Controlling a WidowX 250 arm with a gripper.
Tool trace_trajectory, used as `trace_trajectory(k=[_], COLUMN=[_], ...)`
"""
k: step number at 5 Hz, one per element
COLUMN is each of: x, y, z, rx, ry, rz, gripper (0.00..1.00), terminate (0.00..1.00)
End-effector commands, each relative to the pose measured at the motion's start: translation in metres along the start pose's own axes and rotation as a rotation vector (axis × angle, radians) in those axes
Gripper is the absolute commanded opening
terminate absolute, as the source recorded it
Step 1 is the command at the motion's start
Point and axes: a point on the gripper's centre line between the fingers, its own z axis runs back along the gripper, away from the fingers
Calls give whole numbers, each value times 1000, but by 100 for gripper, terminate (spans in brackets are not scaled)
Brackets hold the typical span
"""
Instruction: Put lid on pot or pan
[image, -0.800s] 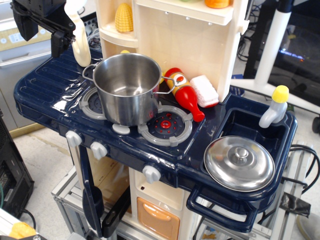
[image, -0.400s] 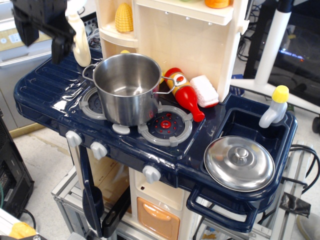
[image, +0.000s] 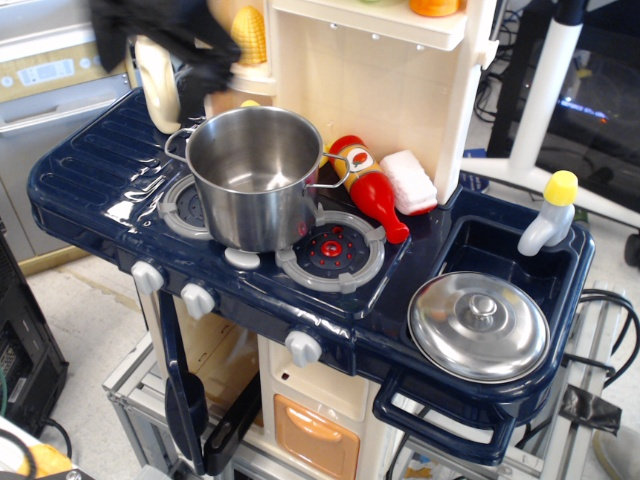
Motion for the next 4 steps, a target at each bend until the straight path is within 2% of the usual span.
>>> trace_trajectory(k=[1, 2, 3, 4], x=[7, 9, 14, 21], y=[-68, -119, -174, -233], z=[35, 45, 42, 35], rx=[-146, -204, -273, -343], ry=[52, 64, 60, -3], rz=[38, 16, 55, 85], gripper=[100, 100, 100, 100], terminate=[0, 0, 0, 0])
